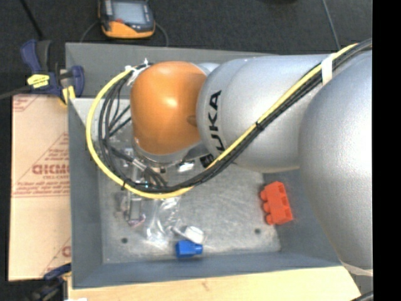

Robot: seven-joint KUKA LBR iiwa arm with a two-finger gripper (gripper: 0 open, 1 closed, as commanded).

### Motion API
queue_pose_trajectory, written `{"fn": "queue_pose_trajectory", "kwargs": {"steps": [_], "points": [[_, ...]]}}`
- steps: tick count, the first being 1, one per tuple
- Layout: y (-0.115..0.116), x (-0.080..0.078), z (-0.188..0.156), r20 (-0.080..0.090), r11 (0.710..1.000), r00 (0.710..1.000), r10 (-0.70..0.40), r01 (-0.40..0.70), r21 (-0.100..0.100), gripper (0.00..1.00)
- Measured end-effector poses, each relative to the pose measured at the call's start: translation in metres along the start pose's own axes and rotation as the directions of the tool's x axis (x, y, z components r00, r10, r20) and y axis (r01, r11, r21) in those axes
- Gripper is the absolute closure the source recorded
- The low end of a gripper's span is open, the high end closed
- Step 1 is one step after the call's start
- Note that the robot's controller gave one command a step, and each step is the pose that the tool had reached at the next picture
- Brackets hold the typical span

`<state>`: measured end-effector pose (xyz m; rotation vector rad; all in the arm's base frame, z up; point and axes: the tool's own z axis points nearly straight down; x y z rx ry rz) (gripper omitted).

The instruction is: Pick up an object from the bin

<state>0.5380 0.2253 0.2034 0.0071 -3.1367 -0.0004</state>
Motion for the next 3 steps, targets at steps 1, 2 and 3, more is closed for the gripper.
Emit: {"fn": "queue_pose_trajectory", "kwargs": {"steps": [1,2,3], "points": [[-0.037,-0.036,0.101,0.004,0.937,0.937,-0.349,0.349,0.003,0.0],[-0.034,-0.019,0.131,0.01,0.939,0.939,-0.344,0.344,-0.001,0.0],[-0.035,-0.019,0.131,0.009,0.94,0.94,-0.34,0.34,0.0,1.0]]}}
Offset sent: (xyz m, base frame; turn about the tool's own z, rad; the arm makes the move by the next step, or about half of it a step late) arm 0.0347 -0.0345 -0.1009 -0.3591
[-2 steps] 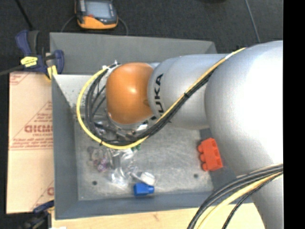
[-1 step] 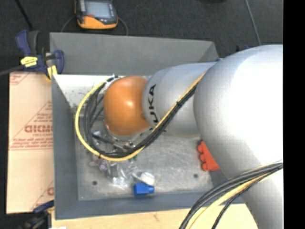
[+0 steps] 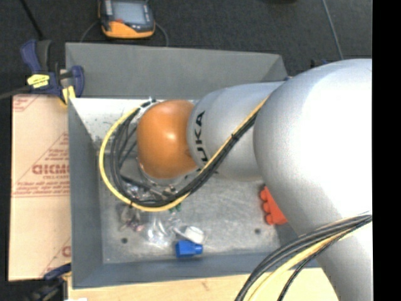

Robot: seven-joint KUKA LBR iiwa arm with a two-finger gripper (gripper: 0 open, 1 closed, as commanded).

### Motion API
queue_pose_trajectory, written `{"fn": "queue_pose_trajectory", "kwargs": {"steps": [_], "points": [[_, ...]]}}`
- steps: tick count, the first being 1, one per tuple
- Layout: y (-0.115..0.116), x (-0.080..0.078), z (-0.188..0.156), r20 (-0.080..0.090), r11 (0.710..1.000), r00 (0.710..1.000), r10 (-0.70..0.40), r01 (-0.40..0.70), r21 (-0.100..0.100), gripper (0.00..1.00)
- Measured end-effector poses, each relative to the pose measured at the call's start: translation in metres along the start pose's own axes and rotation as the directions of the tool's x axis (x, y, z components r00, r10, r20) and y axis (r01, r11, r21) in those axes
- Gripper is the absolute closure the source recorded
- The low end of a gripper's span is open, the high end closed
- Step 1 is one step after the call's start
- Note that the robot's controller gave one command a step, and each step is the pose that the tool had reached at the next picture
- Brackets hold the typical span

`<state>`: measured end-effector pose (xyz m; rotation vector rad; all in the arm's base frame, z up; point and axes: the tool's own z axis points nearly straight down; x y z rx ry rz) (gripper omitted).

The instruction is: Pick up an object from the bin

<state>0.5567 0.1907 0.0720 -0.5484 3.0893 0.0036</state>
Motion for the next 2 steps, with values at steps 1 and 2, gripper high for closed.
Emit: {"fn": "queue_pose_trajectory", "kwargs": {"steps": [1,2], "points": [[0.023,-0.003,-0.135,0.007,1.0,1.0,0.003,-0.003,0.002,1.0],[0.023,-0.008,-0.157,0.003,0.948,0.948,-0.317,0.317,0.003,1.0]]}}
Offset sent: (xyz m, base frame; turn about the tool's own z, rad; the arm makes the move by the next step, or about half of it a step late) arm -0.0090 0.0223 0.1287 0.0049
